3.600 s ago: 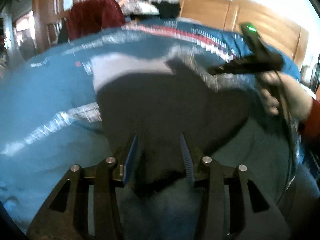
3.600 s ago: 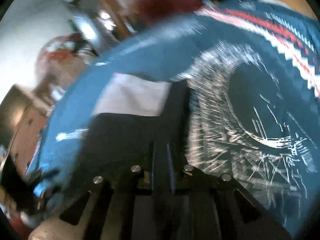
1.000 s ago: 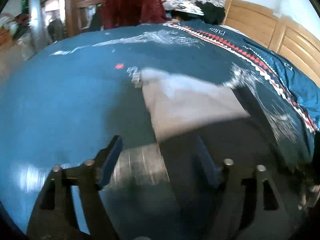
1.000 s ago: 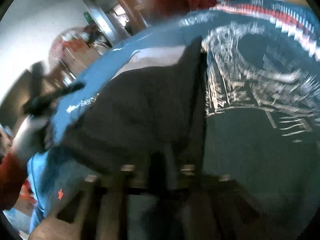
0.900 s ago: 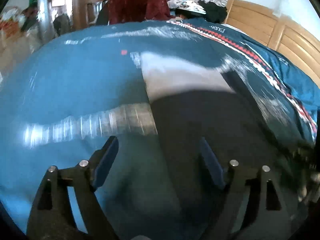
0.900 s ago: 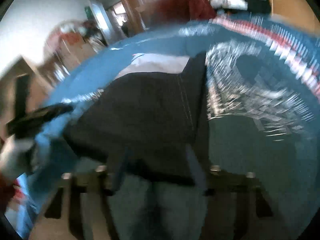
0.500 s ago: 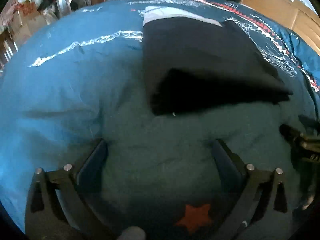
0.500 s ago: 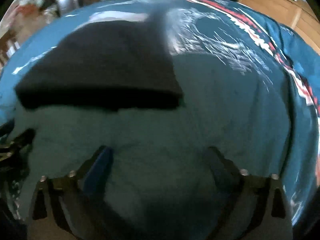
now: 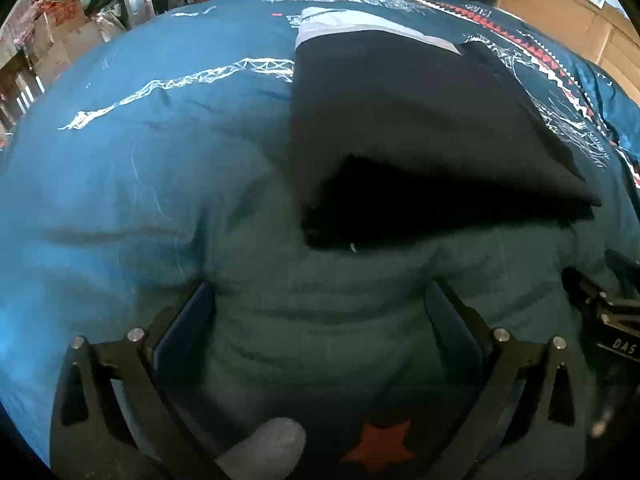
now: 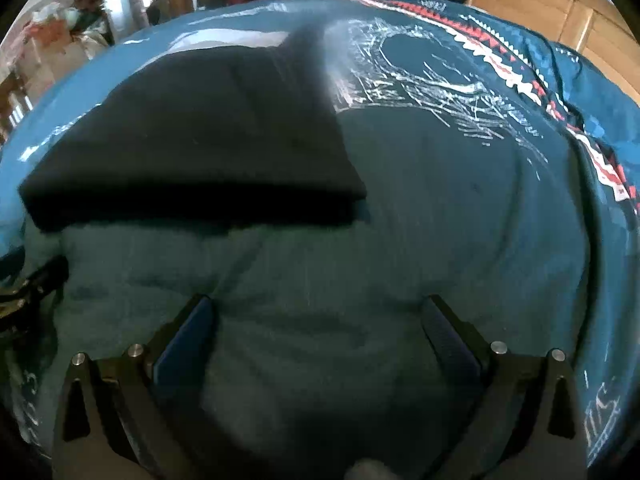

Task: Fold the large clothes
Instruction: 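Pull both grippers back from the folded navy bundle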

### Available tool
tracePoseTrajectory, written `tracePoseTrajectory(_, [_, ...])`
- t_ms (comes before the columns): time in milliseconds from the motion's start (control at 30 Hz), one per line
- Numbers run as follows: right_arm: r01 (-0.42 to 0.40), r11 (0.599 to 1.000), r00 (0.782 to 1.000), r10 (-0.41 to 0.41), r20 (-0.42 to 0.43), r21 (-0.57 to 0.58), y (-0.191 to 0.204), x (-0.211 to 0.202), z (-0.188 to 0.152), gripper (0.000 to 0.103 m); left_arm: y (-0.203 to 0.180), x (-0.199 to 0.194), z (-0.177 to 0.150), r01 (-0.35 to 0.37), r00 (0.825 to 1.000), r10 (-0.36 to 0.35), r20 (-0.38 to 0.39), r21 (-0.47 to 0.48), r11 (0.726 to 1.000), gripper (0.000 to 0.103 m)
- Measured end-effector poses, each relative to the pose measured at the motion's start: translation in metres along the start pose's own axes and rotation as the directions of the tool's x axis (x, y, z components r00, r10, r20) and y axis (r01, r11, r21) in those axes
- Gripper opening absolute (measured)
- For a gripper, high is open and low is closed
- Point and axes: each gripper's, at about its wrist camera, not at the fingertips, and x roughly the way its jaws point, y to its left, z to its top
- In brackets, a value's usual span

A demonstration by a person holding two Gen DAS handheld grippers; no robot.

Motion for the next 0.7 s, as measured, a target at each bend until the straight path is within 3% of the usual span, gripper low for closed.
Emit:
tracePoseTrajectory(233, [-0.039,0.999,0.999,0.039,0.007,0.018,-0.0052,0.0093,0.0039,0.103,-0.0051,0.0013,-0.0062,-0.038,0.998,0.036,0.054,0.031,0.999,0.103])
tracePoseTrajectory(700, [-0.048,0.999,0.998,0.047,0.042,0.025,-0.0067,0.0063,-0.0012,0.103,-0.0022,-0.0015,-0.0087,-0.032,0.997,0.030,0.065,0.028,0.999,0.103])
